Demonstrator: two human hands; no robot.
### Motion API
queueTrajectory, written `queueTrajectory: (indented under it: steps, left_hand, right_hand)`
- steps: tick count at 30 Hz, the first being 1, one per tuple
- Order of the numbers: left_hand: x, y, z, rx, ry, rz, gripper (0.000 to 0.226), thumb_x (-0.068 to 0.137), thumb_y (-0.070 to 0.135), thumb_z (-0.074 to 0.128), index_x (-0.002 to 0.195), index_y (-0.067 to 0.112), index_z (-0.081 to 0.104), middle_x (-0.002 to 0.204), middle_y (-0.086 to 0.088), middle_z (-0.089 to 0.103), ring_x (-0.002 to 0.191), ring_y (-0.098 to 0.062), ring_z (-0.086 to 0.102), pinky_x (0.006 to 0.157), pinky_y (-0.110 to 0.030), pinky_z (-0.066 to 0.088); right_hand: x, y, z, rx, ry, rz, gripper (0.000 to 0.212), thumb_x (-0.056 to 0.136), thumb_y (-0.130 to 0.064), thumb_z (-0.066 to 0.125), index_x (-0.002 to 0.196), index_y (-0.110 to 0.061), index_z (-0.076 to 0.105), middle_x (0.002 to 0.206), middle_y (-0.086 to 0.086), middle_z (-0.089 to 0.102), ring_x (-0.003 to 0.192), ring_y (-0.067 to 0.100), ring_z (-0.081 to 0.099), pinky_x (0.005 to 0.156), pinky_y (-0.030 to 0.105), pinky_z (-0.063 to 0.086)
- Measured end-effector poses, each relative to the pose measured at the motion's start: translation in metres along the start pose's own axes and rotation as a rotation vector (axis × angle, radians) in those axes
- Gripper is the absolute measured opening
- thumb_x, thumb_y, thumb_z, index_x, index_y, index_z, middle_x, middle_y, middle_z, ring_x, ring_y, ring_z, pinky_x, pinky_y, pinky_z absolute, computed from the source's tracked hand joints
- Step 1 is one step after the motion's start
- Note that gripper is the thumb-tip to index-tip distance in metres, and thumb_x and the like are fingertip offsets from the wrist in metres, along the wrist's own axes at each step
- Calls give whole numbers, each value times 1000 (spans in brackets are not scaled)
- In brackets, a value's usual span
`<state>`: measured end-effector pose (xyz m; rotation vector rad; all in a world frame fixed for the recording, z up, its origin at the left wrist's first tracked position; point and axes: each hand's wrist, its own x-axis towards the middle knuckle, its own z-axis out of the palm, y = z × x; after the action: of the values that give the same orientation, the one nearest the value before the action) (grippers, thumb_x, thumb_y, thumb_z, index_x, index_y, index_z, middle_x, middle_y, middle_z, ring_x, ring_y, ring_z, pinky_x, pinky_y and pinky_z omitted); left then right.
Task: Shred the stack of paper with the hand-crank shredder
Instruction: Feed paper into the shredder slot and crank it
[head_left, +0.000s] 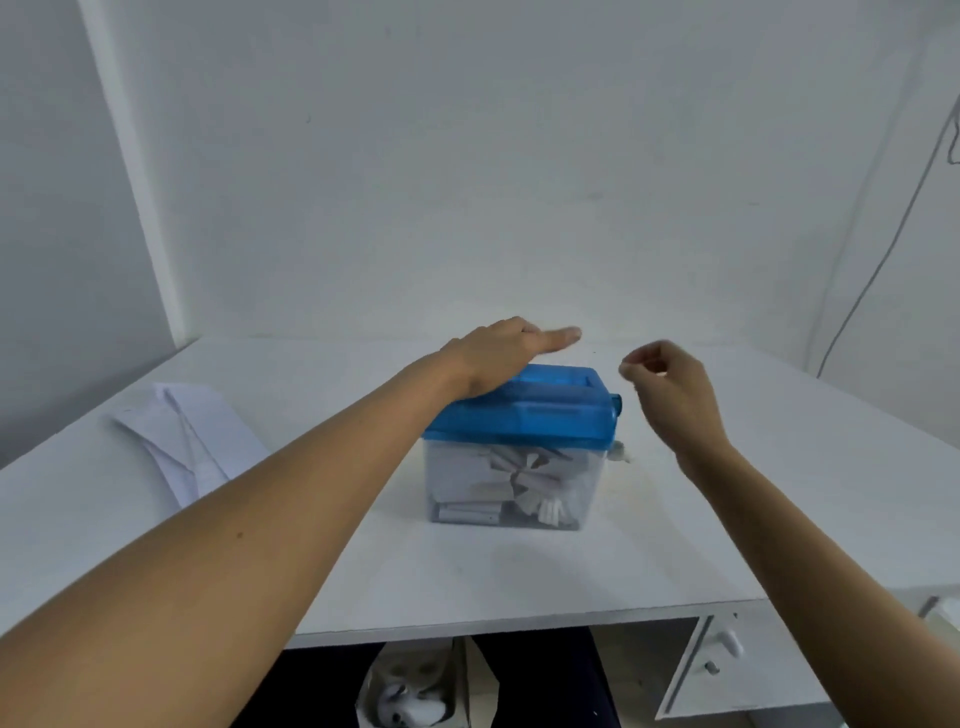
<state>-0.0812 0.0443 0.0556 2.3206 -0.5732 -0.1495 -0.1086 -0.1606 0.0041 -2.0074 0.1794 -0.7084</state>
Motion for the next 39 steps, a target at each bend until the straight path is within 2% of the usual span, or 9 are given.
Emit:
queueTrajectory:
  steps: [5,8,12,17,21,24,28,34,39]
  left_hand:
    - [-7,-10,-26,-430,365,129,39,103,45,52,127,17,66,128,6,67,114,-9,64,103,-31,41]
    - [-27,-36,-53,-369,594,181,15,100,28,61,96,21,74,100,10,75,89,-3,70,77,-15,44]
    - [-77,-93,-89,-282,697,108,28,101,24,60,79,12,72,82,-1,72,69,0,63,69,-13,44]
    - [-140,-195,-101,-163,817,-252,43,103,36,57,74,6,67,77,-3,70,77,-22,61,70,-28,41]
    - [-166,-250,-84,-117,800,-402,20,97,27,67,83,12,63,86,-3,66,80,-17,60,65,-24,40]
    - [-169,-273,-69,-51,757,-403,12,95,33,69,93,22,63,98,5,65,87,-11,61,73,-30,46]
    - [-168,-281,-63,111,660,-362,11,93,43,66,93,33,61,98,16,58,95,-11,59,84,-37,49]
    - [-168,-280,-60,277,612,-342,27,95,47,62,116,33,52,112,8,53,109,-17,52,91,-38,43]
    - [-166,-282,-59,309,598,-352,35,98,48,57,126,29,50,124,4,52,117,-19,50,95,-38,42]
  right_hand:
    - [-13,-71,7,-77,-39,-268,3,97,-17,60,99,-18,62,93,-8,64,80,5,58,57,9,41]
    - [-32,-106,29,-80,-116,-426,5,94,-19,61,97,-23,62,90,-12,63,80,4,59,59,4,42]
    - [-54,-137,69,-11,-231,-529,7,90,-19,63,96,-23,63,92,-7,65,79,6,60,64,15,47]
    - [-80,-154,137,21,-457,-563,7,88,-16,61,88,-21,66,86,-6,67,72,7,60,63,17,46]
    - [-93,-151,199,-120,-638,-458,10,89,-22,62,93,-17,69,90,-1,70,76,12,62,61,16,46]
    - [-97,-140,244,-298,-775,-325,31,90,-35,64,95,-5,69,93,13,68,85,26,64,71,34,52]
    - [-101,-124,288,-439,-859,-198,49,88,-49,66,63,-18,36,66,0,41,66,23,47,51,31,31]
    - [-100,-118,302,-388,-928,-7,50,74,-52,82,88,-11,56,80,2,52,69,18,52,48,26,32]
    - [-93,-116,295,-253,-942,102,42,74,-33,87,95,-6,63,87,8,64,67,21,58,53,25,42]
